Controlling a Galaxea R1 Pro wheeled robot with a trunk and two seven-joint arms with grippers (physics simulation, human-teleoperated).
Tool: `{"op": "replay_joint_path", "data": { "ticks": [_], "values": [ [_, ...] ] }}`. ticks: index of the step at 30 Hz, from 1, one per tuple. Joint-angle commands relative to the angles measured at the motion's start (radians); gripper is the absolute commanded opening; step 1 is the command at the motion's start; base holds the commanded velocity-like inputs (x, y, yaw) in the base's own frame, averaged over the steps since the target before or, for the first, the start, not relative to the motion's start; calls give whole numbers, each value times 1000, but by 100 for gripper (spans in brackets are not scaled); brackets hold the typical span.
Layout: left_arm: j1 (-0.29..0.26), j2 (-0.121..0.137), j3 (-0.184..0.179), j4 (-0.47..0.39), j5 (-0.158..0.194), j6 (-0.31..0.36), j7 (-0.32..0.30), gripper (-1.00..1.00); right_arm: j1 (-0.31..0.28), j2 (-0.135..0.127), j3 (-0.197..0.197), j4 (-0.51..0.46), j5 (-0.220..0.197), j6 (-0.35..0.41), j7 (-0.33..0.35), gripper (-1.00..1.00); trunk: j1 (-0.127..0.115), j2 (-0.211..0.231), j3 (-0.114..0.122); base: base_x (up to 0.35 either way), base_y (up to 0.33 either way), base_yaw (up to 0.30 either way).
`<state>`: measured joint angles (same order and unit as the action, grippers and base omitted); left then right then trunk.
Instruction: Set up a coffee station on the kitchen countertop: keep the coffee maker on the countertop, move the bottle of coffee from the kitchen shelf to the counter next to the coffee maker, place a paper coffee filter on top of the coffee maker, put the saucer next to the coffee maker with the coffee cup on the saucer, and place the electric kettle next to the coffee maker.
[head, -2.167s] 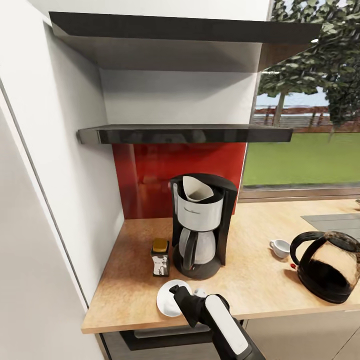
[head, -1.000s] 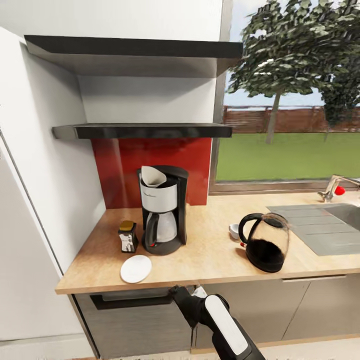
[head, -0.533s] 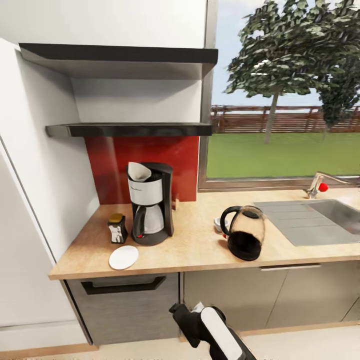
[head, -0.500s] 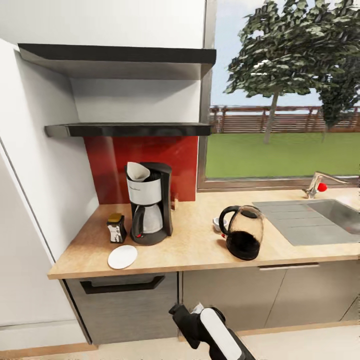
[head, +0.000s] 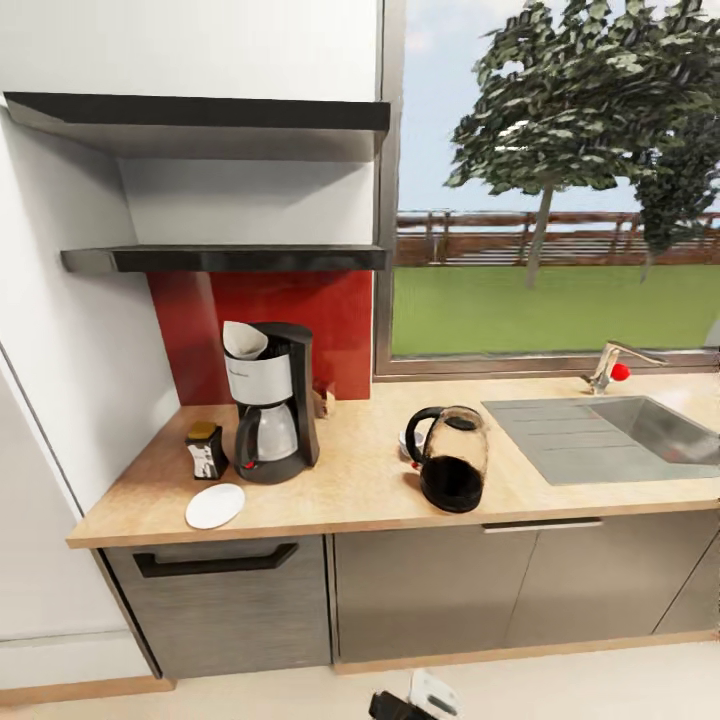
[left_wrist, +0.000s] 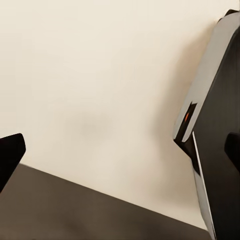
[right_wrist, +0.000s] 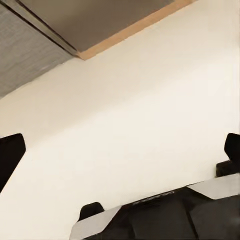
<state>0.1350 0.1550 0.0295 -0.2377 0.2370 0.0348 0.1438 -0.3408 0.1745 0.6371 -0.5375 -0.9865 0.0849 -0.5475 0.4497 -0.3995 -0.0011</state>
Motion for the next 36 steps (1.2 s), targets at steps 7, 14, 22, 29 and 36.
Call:
{"op": "replay_joint_path", "data": {
  "ticks": [7, 14, 22, 29, 36],
  "values": [
    [-5, -3, -4, -8, -4, -86, -14, 100, -1, 0, 7, 131, 246, -56, 20, 100, 0, -1, 0, -1, -114, 0],
    [-32, 11, -33, -111, -49, -227, -239, 100, -1, -43, 9, 278, 440, -66, 21, 100, 0, -1, 0, 0, -9, 0],
    [-155, 46, -38, -356, -208, -240, -757, 100, 0, -127, 11, 357, 582, -68, 119, 100, 0, -1, 0, 0, 0, 0],
    [-344, 30, -40, -395, -211, -119, -884, 100, 1, -134, 13, 400, 582, -68, 125, 100, 0, -1, 0, 0, 0, 0],
    [-553, -45, -135, -450, -212, 82, -896, 100, 2, -136, 13, 407, 582, -67, 126, 100, 0, -1, 0, 0, 0, 0]
  ]
}}
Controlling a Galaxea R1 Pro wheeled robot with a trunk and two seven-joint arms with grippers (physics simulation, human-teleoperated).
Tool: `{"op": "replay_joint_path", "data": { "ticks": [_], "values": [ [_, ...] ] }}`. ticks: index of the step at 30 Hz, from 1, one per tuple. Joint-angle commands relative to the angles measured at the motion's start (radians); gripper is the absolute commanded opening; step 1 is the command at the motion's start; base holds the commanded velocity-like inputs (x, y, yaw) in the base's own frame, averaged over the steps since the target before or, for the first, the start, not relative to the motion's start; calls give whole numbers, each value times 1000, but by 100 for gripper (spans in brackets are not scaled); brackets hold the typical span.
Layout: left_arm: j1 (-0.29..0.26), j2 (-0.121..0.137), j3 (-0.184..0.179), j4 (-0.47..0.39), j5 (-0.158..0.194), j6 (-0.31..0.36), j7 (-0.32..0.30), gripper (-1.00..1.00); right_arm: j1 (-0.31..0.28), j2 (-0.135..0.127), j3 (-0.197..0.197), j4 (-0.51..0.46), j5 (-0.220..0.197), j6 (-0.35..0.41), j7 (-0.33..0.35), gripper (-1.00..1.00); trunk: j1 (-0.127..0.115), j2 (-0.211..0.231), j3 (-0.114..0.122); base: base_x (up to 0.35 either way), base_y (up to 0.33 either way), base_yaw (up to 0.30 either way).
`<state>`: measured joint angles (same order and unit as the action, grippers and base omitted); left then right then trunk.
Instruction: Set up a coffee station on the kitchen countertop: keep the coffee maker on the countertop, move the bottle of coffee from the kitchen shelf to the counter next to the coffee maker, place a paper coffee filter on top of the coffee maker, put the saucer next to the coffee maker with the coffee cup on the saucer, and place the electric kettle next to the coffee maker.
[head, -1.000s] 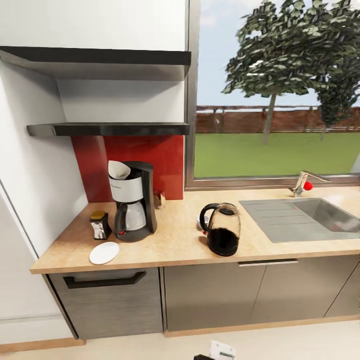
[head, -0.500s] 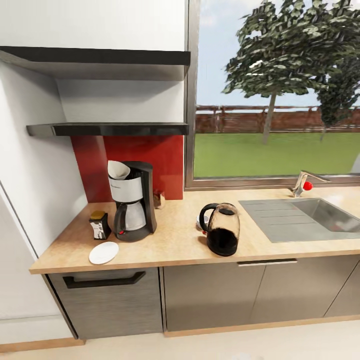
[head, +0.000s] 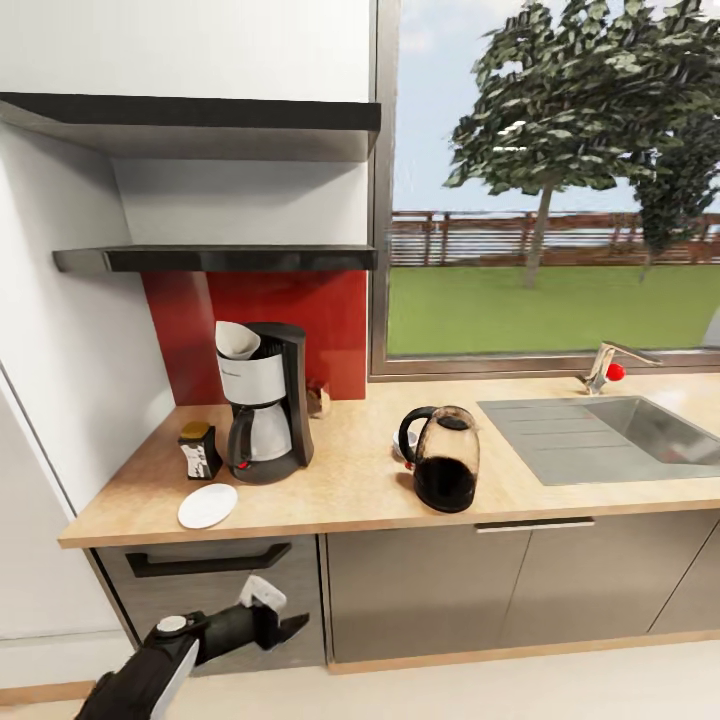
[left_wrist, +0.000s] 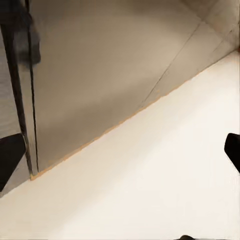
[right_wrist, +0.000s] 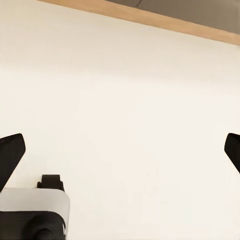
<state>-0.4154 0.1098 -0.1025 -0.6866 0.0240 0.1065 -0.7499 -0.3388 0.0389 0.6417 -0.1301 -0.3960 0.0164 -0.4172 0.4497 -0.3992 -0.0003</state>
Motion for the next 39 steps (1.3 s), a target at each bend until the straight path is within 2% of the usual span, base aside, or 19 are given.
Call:
{"op": "replay_joint_path", "data": {
  "ticks": [1, 4, 5, 8, 15, 19, 22, 25, 29, 39],
  "values": [
    [-16, -2, -12, -4, 1, 20, -2, 100, 0, 0, 9, -1, -9, 2, -5, 100, 0, -1, -1, 0, 0, 0],
    [-94, -29, -44, -30, 2, 82, -2, 100, 1, 0, 9, 0, -9, 1, -5, 100, 0, -1, -1, 0, 0, 0],
    [-146, -47, -50, -49, 3, 132, -3, 100, 2, -1, 9, 0, -9, 0, -5, 100, 0, -1, -1, 0, 0, 0],
    [-214, -71, -52, -58, 3, 195, -3, 100, 2, -1, 7, -1, -12, -14, -5, 100, 0, -1, -1, 0, 0, 0],
    [-325, -86, -52, -59, 2, 239, 1, 100, 3, -1, 7, 10, -13, -104, -5, 100, 0, -1, -1, 0, 0, 0],
    [-345, -84, -50, -58, 2, 242, 4, 100, 3, -2, 7, 17, -14, -120, -5, 100, 0, -1, -1, 0, 0, 0],
    [-339, -84, -46, -59, 2, 239, 74, 100, 3, -2, 6, 20, -14, -126, -5, 100, 0, -1, -1, 45, 0, 0],
    [-338, -87, -49, -60, 8, 234, 115, 100, 3, -2, 6, 20, -14, -126, -5, 100, 0, -1, -1, 256, 0, 0],
    [-339, -106, -52, -60, 4, 234, 122, 100, 3, -2, 6, 21, -14, -125, -5, 100, 0, -1, -1, 232, 0, 0],
    [-343, -128, -53, -67, 4, 234, 119, 100, 3, -2, 6, 21, -12, -125, -5, 100, 0, -1, -1, 122, -21, -31]
  ]
}}
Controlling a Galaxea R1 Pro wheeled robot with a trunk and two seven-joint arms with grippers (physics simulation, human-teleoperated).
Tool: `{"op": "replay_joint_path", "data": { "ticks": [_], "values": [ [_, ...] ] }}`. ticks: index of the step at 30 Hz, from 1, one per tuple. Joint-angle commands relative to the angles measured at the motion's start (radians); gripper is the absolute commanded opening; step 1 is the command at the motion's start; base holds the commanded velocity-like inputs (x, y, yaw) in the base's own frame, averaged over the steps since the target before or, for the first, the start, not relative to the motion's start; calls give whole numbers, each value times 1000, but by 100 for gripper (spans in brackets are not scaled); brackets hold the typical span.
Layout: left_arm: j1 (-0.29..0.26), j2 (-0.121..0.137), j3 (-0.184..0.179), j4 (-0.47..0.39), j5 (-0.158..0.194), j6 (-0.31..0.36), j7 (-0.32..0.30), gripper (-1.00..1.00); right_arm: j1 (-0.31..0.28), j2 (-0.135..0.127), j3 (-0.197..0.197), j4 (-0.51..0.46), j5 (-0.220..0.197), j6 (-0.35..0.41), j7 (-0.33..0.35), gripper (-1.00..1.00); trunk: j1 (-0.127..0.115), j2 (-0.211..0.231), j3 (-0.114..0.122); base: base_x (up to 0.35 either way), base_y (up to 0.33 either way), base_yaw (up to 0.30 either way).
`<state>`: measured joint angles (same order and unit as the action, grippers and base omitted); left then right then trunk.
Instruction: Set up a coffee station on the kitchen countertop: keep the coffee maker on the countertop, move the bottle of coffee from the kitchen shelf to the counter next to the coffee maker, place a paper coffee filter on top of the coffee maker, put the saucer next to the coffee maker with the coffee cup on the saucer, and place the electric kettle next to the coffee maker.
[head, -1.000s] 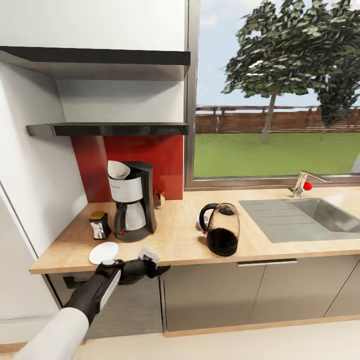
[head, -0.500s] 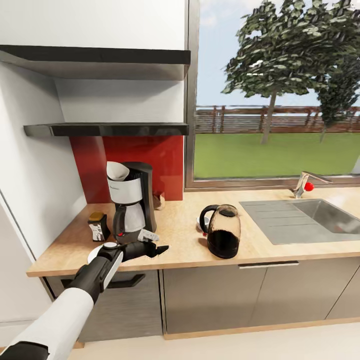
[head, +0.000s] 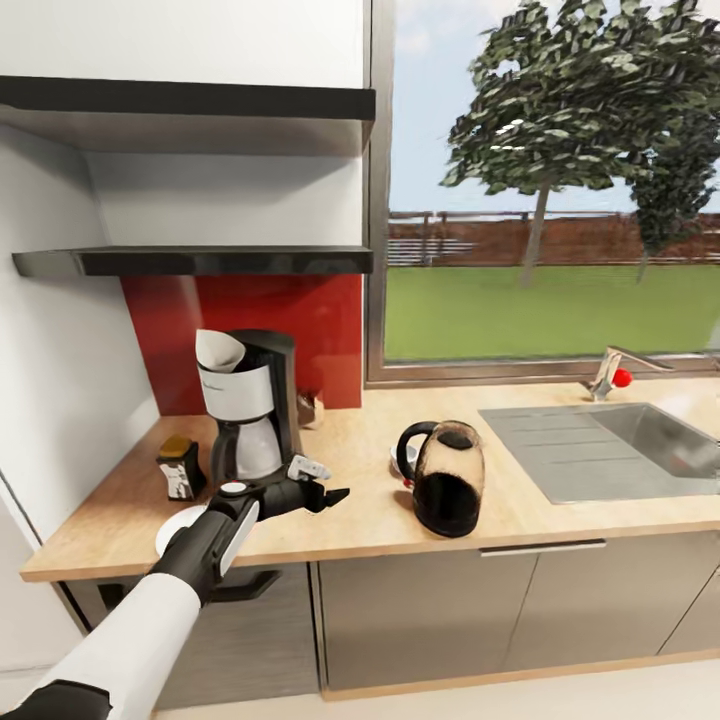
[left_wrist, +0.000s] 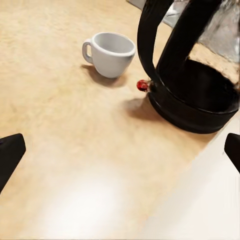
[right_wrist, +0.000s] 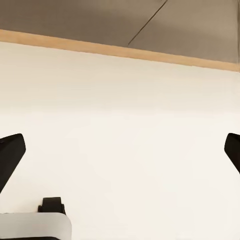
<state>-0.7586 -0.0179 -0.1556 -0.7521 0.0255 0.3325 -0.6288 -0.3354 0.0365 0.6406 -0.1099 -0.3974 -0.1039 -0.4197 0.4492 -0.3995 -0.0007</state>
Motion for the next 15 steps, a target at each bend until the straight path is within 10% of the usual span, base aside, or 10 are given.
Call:
{"op": "replay_joint_path", "data": {
  "ticks": [1, 15],
  "values": [
    [1, -5, 1, -2, 2, 6, -4, 100, 0, 0, 7, 1, -11, -5, -2, 100, 1, -1, 0, 150, -27, -208],
    [4, -22, 4, -3, 1, -3, 0, 100, 0, 0, 8, 1, -11, -5, -2, 100, 1, -1, 0, 16, -3, -92]
  ]
}}
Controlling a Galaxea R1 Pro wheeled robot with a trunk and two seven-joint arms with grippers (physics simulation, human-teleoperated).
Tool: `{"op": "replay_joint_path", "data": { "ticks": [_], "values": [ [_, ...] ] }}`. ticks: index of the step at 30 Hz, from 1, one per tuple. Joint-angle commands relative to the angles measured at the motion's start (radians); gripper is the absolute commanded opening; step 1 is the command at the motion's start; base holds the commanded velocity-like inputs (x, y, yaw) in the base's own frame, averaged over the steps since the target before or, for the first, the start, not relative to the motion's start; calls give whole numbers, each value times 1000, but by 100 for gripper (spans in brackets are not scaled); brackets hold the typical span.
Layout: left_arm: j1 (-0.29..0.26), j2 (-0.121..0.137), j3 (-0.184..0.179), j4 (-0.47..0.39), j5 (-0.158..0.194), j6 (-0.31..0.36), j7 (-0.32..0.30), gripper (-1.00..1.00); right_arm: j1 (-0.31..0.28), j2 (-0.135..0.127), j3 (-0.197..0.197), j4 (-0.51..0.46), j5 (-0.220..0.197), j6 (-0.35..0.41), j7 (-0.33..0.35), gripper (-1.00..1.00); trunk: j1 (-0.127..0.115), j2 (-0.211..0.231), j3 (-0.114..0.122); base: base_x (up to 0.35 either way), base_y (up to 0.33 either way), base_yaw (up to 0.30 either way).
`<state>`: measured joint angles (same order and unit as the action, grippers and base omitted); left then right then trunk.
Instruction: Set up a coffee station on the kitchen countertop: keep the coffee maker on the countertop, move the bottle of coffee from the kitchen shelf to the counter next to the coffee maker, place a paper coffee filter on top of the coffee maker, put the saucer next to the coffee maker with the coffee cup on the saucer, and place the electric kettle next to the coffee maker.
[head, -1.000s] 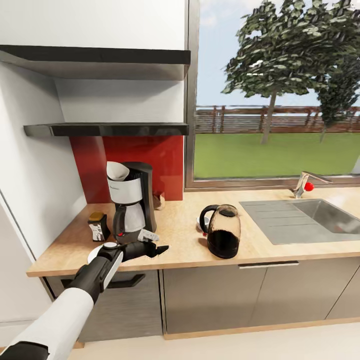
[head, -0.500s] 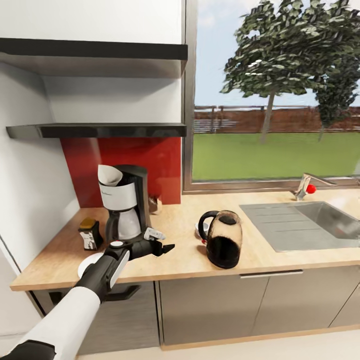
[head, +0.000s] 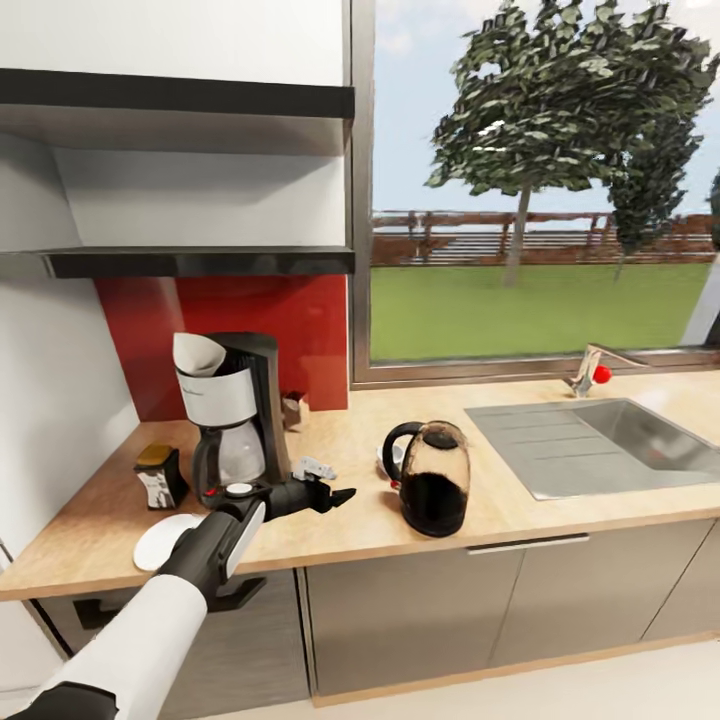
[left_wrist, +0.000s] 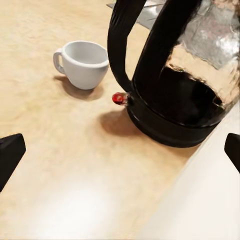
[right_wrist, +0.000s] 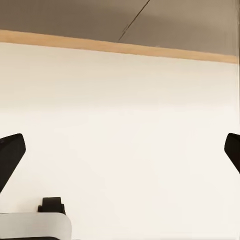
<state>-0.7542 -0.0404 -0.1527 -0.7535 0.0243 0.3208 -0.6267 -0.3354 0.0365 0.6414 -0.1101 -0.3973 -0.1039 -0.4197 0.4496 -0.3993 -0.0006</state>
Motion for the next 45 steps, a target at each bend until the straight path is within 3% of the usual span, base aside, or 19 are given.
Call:
{"op": "replay_joint_path", "data": {
  "ticks": [1, 10, 15, 22, 28, 36, 45],
  "values": [
    [0, -1, 1, -1, 2, 7, -2, 100, -1, 0, 7, 1, -11, -5, -2, 100, 0, -1, 0, 0, 0, -264],
    [4, -4, 2, -1, -1, -9, 0, 100, -1, 0, 7, 1, -11, -5, -2, 100, 0, -1, 0, 0, 0, -240],
    [5, -4, 2, 6, -2, -80, 11, 100, -1, 0, 7, 1, -11, -5, -2, 100, 0, -1, 0, 0, 0, -43],
    [34, -28, 2, 20, 1, -126, 54, 100, 0, 13, 7, 1, -13, -5, -4, 100, 0, -1, 0, 0, 0, -3],
    [39, -14, -1, 0, -4, -115, 82, 100, 1, 33, 7, 1, -12, -5, -4, 100, 0, -1, 0, 0, 0, 0],
    [41, -40, -5, 3, -8, -139, 127, 100, 1, 36, 7, 1, -12, -5, -2, 100, 0, -1, 0, 0, 0, 0],
    [42, -45, -6, 1, -10, -189, 177, 100, 1, 36, 7, 1, -12, -5, -2, 100, 0, -1, 0, 0, 0, 0]
  ]
}}
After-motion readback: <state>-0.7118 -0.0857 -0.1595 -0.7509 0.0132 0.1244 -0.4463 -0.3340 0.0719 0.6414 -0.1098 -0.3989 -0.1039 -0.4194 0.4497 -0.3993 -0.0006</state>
